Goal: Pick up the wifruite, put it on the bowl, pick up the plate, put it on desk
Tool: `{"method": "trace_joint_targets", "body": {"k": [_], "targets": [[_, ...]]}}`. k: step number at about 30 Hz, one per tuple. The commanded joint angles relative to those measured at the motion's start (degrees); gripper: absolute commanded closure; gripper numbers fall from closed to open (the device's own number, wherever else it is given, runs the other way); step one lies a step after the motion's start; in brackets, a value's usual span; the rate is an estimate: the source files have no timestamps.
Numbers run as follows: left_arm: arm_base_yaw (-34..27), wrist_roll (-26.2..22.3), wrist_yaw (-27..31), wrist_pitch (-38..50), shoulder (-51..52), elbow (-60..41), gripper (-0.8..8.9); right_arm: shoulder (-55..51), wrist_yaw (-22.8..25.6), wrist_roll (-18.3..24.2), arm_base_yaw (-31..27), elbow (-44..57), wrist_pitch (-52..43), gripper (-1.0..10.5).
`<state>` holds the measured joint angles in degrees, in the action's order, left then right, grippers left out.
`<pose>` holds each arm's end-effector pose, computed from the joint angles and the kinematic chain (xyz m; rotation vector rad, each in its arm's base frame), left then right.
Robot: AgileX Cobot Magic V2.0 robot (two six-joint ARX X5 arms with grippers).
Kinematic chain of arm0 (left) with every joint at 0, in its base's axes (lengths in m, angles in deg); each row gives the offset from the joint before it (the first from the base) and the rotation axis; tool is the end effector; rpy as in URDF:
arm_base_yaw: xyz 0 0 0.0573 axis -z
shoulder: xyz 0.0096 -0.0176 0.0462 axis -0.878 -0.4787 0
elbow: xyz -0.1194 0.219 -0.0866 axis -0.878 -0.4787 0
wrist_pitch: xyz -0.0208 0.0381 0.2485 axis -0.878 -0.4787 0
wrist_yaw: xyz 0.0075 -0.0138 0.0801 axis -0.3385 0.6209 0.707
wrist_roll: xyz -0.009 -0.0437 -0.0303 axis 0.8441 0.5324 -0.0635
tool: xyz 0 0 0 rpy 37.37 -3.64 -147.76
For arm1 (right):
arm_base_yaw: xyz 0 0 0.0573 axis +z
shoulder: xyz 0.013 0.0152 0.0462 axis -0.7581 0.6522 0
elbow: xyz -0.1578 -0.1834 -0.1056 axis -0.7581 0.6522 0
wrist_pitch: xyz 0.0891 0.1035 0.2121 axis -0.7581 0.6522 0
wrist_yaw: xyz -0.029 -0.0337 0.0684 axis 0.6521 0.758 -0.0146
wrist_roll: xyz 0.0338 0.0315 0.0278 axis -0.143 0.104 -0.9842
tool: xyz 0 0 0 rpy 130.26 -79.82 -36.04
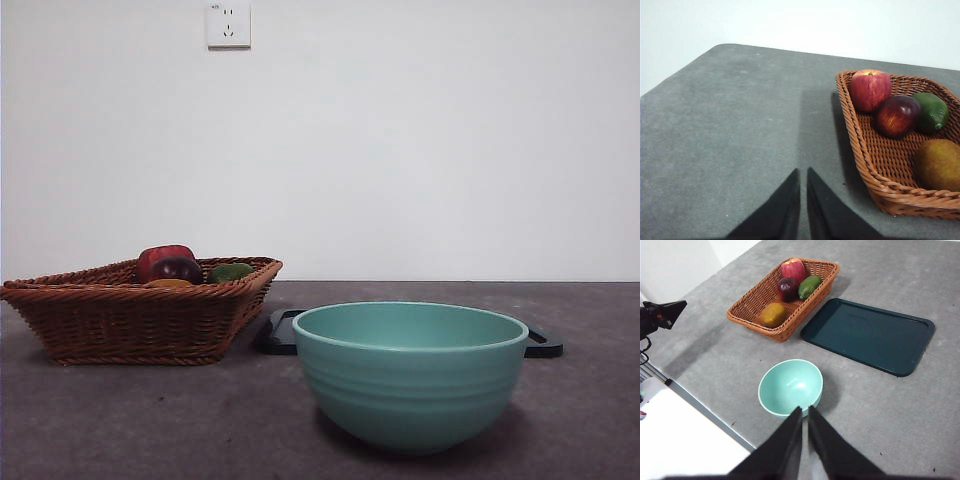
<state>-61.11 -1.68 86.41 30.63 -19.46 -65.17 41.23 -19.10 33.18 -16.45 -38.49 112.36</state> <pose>0.0949 0.0003 0.1563 -0.0992 0.1556 0.0300 -0.0011 0.0047 0.3467 0.0980 0.5242 0.6664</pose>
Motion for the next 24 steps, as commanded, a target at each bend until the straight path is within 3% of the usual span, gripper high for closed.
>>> {"method": "trace_joint_targets", "body": {"k": [1,24], "targets": [[0.15,-0.59,0.17,-0.28,0.13,-1.18,7.94,0.13,0.04,0.46,0.35,-0.9,-0.59,9.3],[0.15,-0.61,0.17,-0.28,0.13,-1.16,7.94,0.11,-0.04,0.46,-1.25,-0.87,-0.59,9.3]]}}
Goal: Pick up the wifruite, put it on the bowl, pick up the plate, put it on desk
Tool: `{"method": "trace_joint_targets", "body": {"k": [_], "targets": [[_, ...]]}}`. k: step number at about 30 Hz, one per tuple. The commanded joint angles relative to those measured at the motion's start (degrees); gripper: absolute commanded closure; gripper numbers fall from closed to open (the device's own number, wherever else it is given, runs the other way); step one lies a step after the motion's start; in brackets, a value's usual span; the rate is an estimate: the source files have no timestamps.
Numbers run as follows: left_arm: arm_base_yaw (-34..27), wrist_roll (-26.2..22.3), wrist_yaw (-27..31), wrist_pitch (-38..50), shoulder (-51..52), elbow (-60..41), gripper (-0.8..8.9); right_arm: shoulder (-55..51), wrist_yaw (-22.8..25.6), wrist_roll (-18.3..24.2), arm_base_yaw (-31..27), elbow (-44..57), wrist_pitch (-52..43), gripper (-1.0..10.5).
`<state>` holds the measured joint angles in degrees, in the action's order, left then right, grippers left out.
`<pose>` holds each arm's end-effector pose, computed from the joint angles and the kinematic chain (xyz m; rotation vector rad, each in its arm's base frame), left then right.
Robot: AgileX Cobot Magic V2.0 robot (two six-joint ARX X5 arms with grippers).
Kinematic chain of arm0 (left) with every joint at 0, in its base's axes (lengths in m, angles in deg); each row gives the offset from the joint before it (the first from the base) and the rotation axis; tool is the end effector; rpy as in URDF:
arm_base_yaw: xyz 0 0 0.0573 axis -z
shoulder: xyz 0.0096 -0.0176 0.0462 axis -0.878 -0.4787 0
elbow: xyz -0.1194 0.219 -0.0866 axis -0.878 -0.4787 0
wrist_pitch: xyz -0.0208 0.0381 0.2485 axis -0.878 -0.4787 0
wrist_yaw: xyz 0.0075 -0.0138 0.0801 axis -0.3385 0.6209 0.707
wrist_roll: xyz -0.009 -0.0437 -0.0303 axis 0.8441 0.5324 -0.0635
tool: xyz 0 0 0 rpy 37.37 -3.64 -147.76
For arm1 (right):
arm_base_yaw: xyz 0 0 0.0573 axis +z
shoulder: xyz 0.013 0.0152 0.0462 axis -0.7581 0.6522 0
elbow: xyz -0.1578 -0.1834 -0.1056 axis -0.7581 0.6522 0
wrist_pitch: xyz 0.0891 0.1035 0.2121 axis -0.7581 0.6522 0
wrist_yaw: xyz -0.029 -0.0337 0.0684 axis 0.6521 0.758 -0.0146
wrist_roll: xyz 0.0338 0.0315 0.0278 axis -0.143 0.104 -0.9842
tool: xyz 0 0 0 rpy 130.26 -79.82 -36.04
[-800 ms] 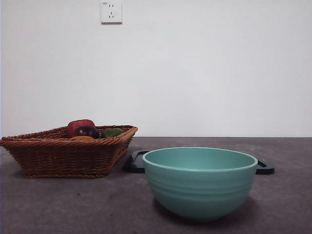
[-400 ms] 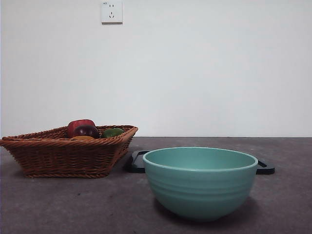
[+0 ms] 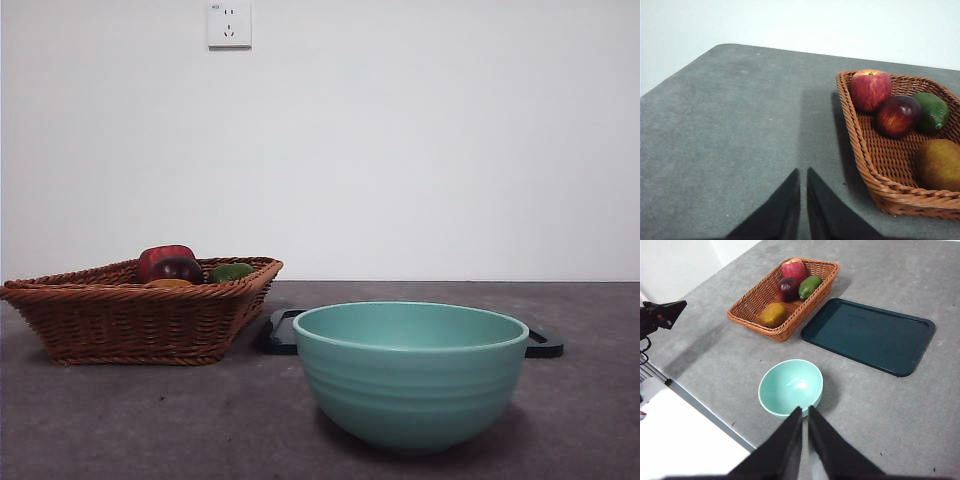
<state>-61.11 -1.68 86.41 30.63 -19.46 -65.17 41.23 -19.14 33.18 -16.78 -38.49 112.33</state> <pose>0.0949 0.0003 0.1563 -0.0992 0.1556 0.0300 -0.0011 0.0047 0.3467 0.0997 0.5233 0.6615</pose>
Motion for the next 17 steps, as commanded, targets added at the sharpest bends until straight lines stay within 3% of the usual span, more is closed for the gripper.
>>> {"method": "trace_joint_targets", "body": {"k": [1,2,5,7,12,17], "targets": [[0.15,-0.59,0.17,-0.28,0.13,-1.16,7.94,0.07,-0.02,0.5,-2.19,-0.74,-0.55,9.3],[0.15,-0.61,0.15,-0.28,0.13,-1.16,7.94,0.07,0.07,0.83,-3.72,-0.5,-0.61,9.3],[0.15,-0.59,0.15,-0.28,0.13,-1.16,7.94,-1.16,3.65,8.98,-10.78,2.78,-4.52,9.3],[0.15,-0.59,0.17,-0.28,0.13,-1.16,7.94,-3.28,5.33,12.28,-15.96,8.63,-13.18,9.3],[0.15,-0.59,0.17,-0.28,0.13,-1.16,7.94,-9.64,5.4,12.61,-26.08,28.24,-39.76,9.3],[0.15,-0.61,0.17,-0.28,0.13,-1.16,7.94,-13.49,6.25,12.59,-30.71,43.39,-53.96,9.3]]}}
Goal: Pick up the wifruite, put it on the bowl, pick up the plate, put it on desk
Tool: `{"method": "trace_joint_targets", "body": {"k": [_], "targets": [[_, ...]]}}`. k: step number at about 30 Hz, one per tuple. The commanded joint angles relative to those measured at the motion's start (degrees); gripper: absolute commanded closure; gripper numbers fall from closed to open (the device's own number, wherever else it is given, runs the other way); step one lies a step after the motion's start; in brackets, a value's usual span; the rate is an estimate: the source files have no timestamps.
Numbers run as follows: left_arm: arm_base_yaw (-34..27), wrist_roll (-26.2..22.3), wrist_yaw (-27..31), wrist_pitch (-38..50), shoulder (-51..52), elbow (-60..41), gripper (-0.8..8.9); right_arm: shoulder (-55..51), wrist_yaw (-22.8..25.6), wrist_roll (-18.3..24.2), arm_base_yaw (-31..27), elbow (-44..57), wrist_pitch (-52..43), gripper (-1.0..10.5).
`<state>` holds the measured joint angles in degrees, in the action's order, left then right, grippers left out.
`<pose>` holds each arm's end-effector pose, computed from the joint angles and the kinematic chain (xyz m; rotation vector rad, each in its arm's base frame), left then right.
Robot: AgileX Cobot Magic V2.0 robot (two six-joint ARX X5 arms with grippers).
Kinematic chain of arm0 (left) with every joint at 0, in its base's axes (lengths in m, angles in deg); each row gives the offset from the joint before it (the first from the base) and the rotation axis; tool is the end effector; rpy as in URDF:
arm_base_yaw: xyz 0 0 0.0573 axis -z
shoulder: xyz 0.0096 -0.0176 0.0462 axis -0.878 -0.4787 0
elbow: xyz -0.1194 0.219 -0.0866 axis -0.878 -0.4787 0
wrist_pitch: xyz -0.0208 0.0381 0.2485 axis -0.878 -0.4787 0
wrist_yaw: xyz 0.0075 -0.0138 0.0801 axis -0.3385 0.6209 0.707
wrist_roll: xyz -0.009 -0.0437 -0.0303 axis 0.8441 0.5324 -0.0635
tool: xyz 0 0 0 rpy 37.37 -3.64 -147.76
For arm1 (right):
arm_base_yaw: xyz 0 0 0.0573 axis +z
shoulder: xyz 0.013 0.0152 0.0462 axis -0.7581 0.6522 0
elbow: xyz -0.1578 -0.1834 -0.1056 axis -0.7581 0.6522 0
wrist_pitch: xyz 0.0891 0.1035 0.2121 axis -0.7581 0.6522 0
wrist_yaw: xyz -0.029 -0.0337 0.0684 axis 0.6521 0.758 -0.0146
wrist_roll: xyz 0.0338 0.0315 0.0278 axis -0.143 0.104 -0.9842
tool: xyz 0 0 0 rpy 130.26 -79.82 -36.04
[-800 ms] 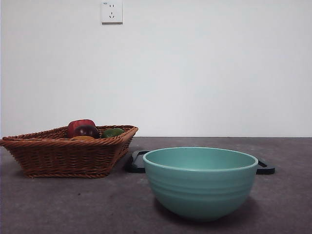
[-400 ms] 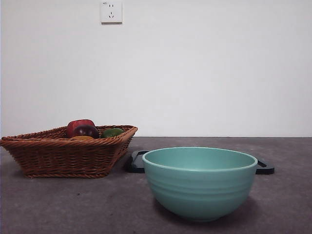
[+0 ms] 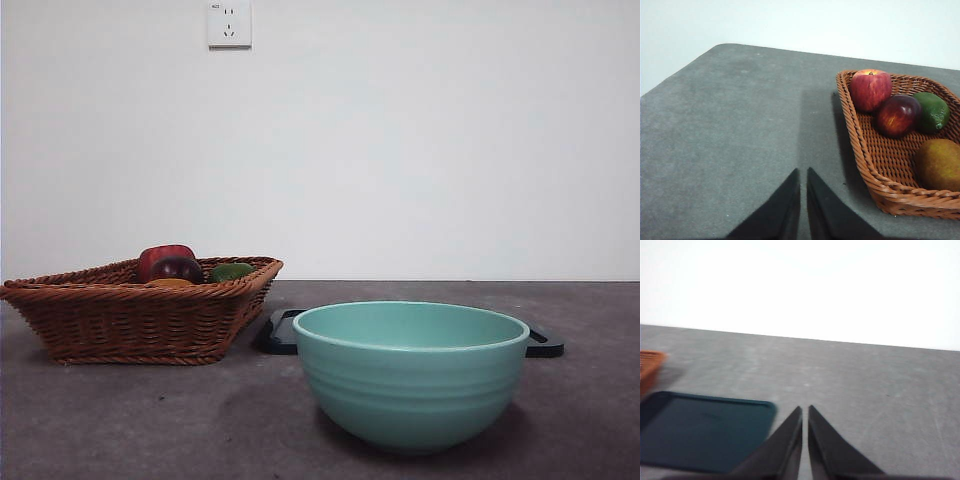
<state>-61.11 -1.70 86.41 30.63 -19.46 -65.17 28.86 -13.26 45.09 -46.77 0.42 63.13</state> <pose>0.0949 0.0003 0.1563 -0.0989 0.1556 0.0300 0.0763 0.0050 0.2405 -0.0013 0.0567 0.0984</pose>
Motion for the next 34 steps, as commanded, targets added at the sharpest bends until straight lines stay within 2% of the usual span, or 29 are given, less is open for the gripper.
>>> {"method": "trace_joint_targets", "body": {"k": [1,6,11,19,34], "targets": [[0.15,-0.57,0.15,-0.28,0.13,-1.16,7.94,-1.79,0.33,0.68,-1.16,7.02,-6.14,9.3],[0.15,-0.57,0.17,-0.28,0.13,-1.16,7.94,-3.89,0.61,0.72,-1.64,14.75,-8.81,9.3],[0.15,-0.57,0.17,-0.28,0.13,-1.16,7.94,-5.07,3.61,0.31,-1.64,18.58,-8.85,9.3],[0.15,-0.57,0.15,-0.26,0.13,-1.16,7.94,-5.07,5.6,0.44,-1.66,18.86,-7.19,9.3],[0.15,-0.59,0.15,-0.28,0.13,-1.16,7.94,-5.07,5.53,0.39,-1.64,18.82,-8.5,9.3]]}}
